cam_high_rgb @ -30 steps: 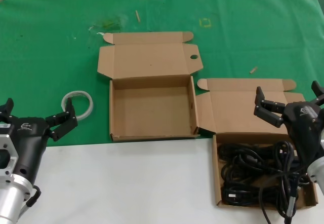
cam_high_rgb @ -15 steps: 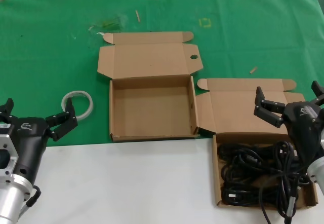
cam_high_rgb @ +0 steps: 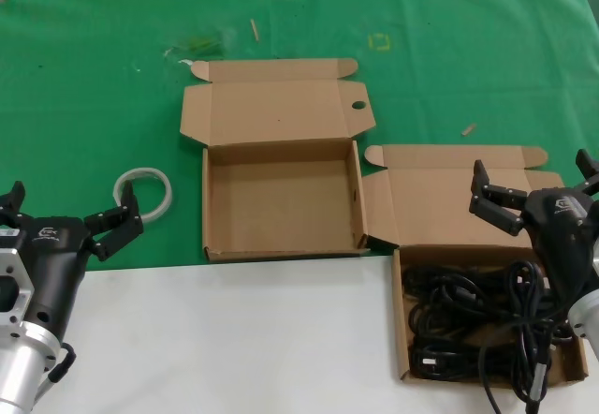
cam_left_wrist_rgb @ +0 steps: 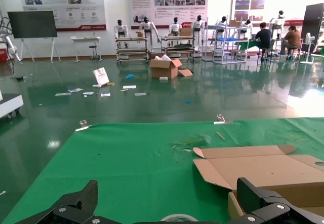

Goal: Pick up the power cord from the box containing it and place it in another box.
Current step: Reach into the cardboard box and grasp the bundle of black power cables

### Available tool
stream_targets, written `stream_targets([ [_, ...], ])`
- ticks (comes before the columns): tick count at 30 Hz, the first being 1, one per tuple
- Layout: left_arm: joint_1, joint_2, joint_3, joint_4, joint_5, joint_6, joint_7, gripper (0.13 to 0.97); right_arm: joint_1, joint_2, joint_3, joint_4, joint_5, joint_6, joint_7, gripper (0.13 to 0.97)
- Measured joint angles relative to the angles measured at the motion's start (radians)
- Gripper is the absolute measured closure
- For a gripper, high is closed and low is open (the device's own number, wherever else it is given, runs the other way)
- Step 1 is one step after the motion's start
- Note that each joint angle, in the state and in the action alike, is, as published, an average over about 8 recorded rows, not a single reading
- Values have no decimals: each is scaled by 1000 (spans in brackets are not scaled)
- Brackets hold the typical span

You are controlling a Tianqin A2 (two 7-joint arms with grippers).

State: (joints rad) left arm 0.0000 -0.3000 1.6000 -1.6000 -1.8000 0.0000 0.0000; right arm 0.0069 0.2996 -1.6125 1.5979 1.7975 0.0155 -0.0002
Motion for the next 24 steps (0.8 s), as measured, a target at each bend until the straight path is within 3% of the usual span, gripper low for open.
stream_targets([
  [7, 0, 0, 0, 0, 0, 0, 0, 132, -1, 9, -13, 7, 16, 17, -8, 129],
  [16, 0, 0, 0, 0, 0, 0, 0, 154, -48, 112, -159, 108, 235, 253, -126, 129],
  [24, 0, 0, 0, 0, 0, 0, 0, 210, -163, 91, -197, 137, 291, 361, -190, 129],
])
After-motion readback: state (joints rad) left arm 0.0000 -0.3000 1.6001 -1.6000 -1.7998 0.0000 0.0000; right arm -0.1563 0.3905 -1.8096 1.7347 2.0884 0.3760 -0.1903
